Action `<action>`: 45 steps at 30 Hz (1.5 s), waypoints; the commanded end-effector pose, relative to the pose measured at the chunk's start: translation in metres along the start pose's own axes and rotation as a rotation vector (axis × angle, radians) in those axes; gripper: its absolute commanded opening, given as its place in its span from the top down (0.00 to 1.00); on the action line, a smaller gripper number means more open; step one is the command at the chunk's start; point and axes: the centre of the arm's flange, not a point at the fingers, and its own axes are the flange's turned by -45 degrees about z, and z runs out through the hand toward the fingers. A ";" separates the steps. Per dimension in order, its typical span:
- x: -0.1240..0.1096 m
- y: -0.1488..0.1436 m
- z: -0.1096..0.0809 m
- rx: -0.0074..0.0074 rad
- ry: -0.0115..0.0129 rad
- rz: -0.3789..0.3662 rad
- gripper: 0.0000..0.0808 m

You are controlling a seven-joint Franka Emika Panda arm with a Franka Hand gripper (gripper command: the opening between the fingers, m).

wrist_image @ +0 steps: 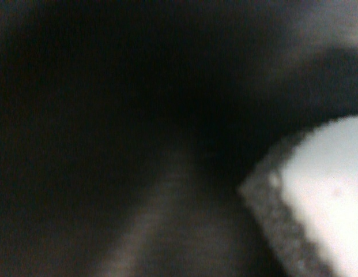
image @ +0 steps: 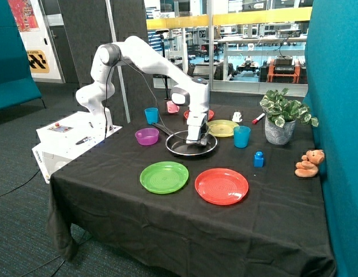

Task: Clean the pan

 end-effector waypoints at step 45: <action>-0.063 -0.014 0.003 0.0048 -0.0011 -0.073 1.00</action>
